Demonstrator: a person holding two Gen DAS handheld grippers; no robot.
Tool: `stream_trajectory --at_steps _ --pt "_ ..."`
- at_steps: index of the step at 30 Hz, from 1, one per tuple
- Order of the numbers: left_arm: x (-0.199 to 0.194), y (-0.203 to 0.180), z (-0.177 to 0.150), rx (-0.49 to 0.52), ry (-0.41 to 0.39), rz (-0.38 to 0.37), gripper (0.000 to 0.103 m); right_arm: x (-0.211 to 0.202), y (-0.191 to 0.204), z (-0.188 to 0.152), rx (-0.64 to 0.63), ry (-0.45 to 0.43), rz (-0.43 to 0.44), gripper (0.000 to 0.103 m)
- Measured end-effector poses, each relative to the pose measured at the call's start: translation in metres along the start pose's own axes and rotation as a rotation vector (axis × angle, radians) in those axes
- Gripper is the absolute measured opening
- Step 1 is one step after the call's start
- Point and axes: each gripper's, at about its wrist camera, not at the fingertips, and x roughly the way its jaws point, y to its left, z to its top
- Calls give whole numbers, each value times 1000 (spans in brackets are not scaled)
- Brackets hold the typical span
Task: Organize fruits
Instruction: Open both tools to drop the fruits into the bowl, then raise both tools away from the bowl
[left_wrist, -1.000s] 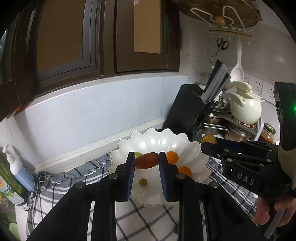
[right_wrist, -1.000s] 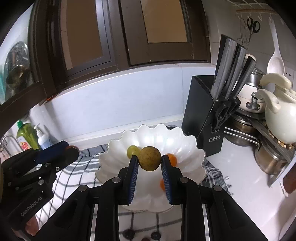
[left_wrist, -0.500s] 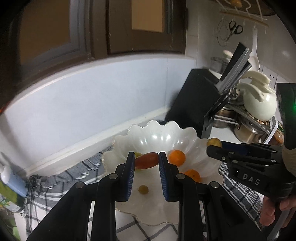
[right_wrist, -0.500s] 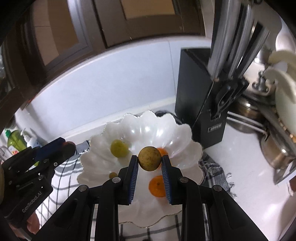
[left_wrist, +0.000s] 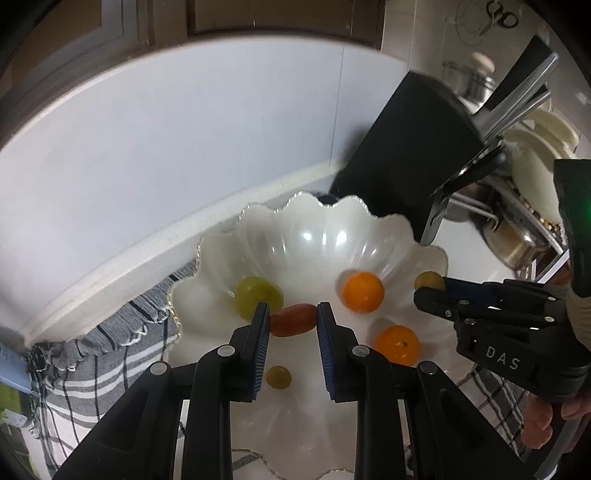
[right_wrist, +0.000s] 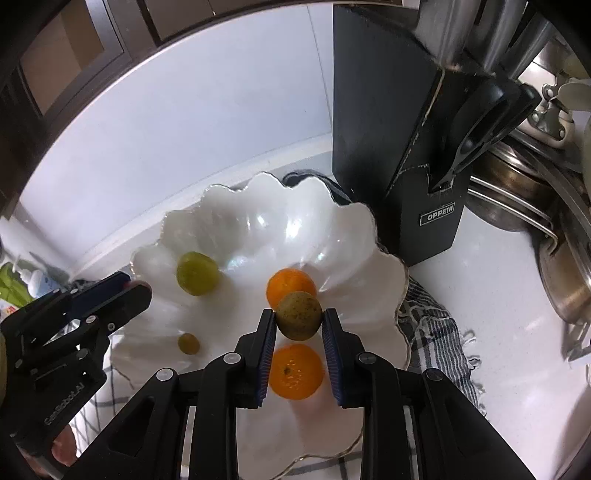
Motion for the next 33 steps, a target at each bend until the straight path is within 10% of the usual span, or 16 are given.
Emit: stream_trajectory --at_steps 11,13,24,33 --pt "30 -3 0 -12 99 0 27 19 -8 2 28 76 -13 28" --pt "32 -4 1 -3 107 9 41 19 -8 3 24 80 -13 29" --pt "0 5 -2 -26 35 115 68 -5 -4 -3 -22 19 -68 40" --pt "-42 4 -13 -27 -57 156 70 -38 11 -18 -70 -49 -77 40"
